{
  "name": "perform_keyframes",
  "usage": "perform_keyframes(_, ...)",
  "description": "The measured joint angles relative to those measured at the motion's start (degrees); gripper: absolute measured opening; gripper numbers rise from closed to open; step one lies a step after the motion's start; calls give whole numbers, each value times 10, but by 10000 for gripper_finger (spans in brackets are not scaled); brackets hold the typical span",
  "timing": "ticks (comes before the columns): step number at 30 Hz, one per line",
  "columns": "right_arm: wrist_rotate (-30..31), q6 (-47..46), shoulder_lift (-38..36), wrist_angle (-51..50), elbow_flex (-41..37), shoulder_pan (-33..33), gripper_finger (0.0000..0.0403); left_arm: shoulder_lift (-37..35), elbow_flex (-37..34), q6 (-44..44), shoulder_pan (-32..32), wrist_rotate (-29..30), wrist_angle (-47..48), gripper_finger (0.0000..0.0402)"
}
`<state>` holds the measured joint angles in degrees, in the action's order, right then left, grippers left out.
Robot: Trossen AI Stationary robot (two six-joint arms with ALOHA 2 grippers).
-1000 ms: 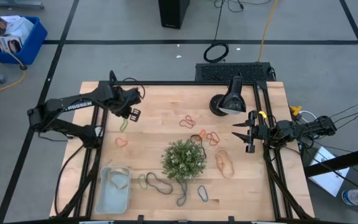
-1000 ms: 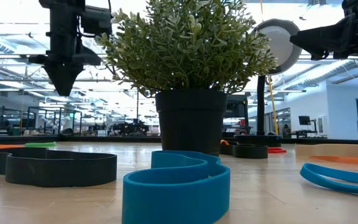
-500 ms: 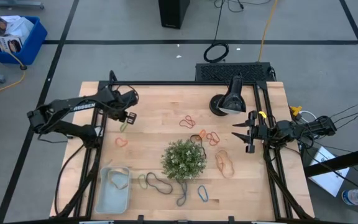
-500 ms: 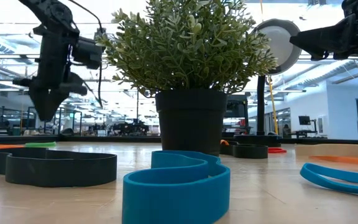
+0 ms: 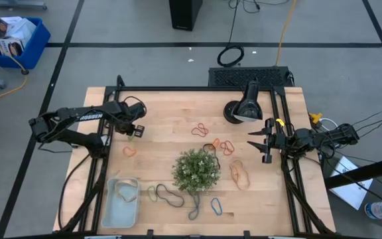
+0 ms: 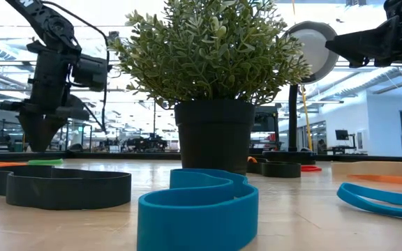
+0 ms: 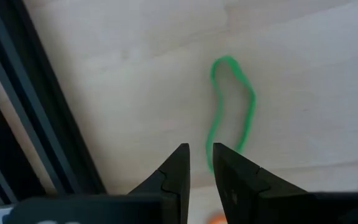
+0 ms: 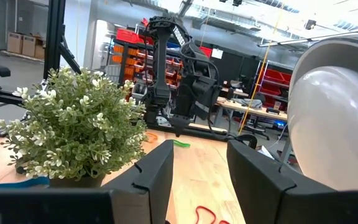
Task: Pick and place rubber bands into bin
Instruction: Put the top green rubber band into the blue bin
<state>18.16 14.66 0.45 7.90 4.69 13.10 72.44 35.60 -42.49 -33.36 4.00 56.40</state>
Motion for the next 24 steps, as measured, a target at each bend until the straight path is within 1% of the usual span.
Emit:
perform_keyframes(4,0,0,0,10,-5,0,144,0,-8,0,0,-17,-15,76)
perform_keyframes(7,0,13,0,9,-12,0,146,0,-13,2,0,-18,-39,76)
perform_keyframes(10,0,29,0,12,-14,0,145,0,-14,2,0,-18,-41,76)
perform_keyframes(16,0,27,0,38,-16,0,146,1,-14,2,0,-18,-40,76)
perform_keyframes(20,0,26,0,43,-16,0,145,18,-14,3,0,-14,-36,76)
perform_keyframes(24,0,26,0,41,-17,0,144,51,-14,3,0,-14,-39,76)
